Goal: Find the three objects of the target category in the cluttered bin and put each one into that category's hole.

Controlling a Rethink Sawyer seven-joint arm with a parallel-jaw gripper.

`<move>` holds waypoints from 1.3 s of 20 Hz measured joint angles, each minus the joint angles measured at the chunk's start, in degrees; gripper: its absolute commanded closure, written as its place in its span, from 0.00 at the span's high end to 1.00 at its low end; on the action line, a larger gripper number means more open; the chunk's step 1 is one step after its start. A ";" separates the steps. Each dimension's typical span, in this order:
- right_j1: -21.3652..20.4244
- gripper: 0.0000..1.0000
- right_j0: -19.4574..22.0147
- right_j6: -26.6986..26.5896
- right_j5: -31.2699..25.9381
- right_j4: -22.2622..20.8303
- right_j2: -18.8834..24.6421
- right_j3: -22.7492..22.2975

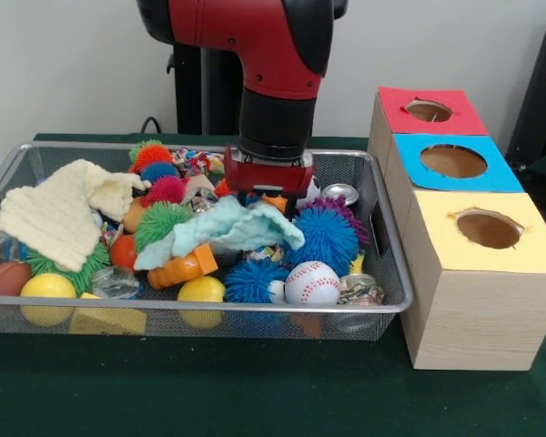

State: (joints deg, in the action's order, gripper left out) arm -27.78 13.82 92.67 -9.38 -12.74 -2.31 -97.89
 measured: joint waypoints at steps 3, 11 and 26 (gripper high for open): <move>-0.78 1.00 0.06 0.00 -2.88 0.99 -0.13 -0.19; -5.52 1.00 1.64 0.00 -18.67 2.03 -0.24 -0.73; -9.48 1.00 16.48 0.00 -24.53 0.15 2.51 -2.07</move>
State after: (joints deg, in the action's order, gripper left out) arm -37.26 30.30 92.67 -33.91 -12.58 0.20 -99.96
